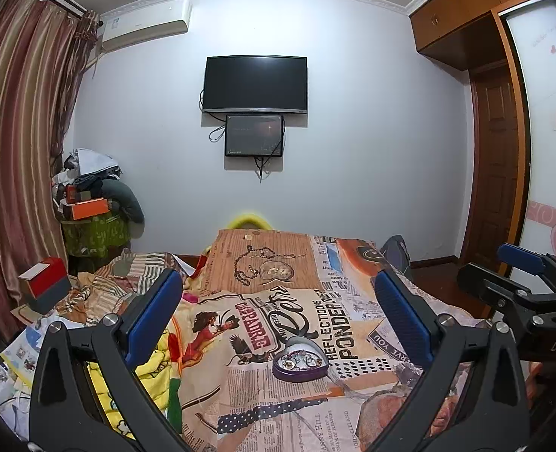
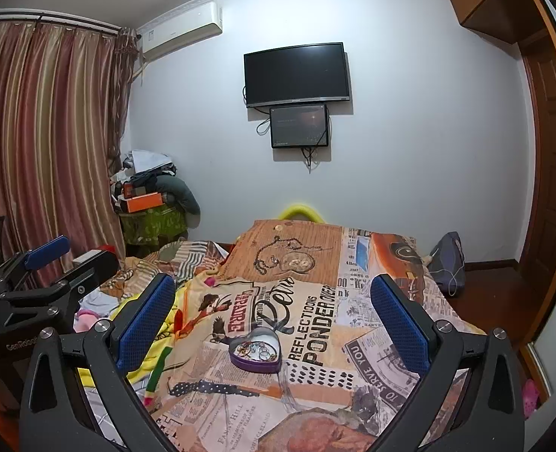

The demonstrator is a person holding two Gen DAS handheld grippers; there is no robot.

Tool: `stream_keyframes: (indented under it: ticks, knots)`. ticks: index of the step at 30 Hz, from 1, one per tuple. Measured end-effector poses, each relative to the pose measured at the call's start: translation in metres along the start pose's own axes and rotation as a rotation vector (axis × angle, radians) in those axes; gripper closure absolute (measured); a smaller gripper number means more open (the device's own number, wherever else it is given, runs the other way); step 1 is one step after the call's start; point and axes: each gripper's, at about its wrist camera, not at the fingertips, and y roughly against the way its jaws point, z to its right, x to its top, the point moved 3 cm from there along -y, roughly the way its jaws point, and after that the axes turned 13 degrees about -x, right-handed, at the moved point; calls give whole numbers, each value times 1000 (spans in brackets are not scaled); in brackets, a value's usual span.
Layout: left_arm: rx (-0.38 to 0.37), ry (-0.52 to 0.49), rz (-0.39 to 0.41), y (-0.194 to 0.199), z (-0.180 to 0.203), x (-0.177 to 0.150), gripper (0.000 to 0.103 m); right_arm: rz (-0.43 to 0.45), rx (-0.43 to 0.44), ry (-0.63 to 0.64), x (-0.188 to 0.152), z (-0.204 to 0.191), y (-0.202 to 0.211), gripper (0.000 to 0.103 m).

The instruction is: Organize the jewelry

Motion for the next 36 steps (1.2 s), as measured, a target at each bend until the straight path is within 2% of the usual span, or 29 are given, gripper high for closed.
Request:
stream_keyframes:
  ticks: [36]
  knots:
    - [-49,24,-21,-3,-1,-4,1,-2,-4,-12,2,2,-1,0]
